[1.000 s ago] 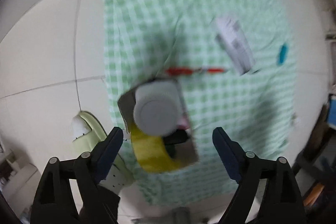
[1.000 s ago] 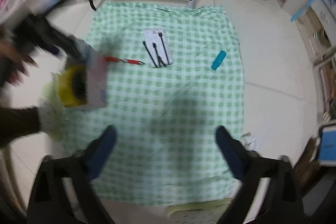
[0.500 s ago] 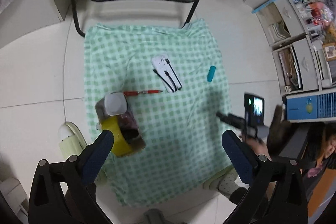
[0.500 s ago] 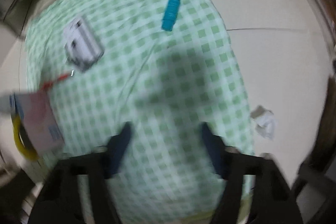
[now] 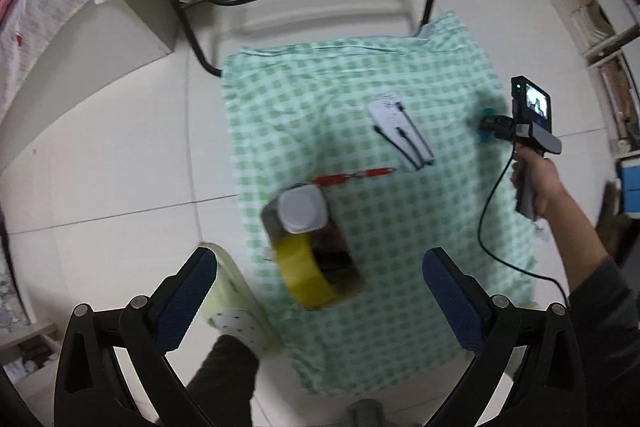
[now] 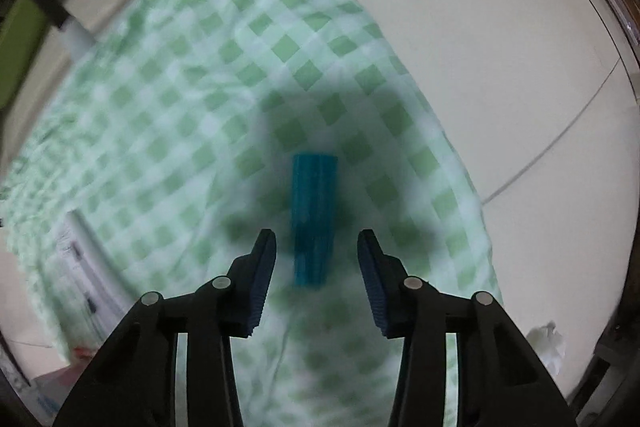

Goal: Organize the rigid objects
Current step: 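Grasp the teal cylinder on the cloth with the right gripper, then bring the teal cylinder to the left gripper while the left gripper grasps it, then lower the teal cylinder into the box and open the left gripper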

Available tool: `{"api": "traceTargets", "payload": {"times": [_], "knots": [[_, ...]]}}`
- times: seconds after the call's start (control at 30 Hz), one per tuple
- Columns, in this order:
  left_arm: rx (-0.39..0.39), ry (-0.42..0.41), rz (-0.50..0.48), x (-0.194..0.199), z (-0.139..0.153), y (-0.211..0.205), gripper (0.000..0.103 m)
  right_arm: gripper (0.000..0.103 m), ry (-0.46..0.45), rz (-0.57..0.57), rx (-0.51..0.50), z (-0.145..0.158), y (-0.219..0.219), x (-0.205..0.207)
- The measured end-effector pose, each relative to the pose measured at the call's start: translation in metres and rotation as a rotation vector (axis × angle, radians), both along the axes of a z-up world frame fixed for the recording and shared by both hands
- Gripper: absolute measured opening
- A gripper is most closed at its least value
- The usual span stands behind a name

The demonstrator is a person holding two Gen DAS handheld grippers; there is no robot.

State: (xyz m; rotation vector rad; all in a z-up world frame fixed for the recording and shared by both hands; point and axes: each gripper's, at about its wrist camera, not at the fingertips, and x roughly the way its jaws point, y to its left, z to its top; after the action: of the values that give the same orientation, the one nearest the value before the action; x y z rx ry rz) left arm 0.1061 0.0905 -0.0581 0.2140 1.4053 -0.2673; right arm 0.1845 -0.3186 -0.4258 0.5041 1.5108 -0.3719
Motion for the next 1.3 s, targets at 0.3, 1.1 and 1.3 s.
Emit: {"api": "traceTargets", "payload": {"times": [0.3, 1.1, 1.3], "knots": [[-0.137, 0.044, 0.095, 0.004, 0.007, 0.009, 0.103, 0.026, -0.130, 0.220, 0.135, 0.070, 0.050, -0.054], [-0.444, 0.225, -0.115, -0.018, -0.019, -0.003, 0.021, 0.026, -0.409, 0.378, 0.636, 0.261, 0.199, -0.187], [-0.295, 0.169, -0.060, -0.005, -0.025, 0.017, 0.020, 0.034, -0.310, 0.375, 0.434, 0.251, 0.210, -0.190]]}}
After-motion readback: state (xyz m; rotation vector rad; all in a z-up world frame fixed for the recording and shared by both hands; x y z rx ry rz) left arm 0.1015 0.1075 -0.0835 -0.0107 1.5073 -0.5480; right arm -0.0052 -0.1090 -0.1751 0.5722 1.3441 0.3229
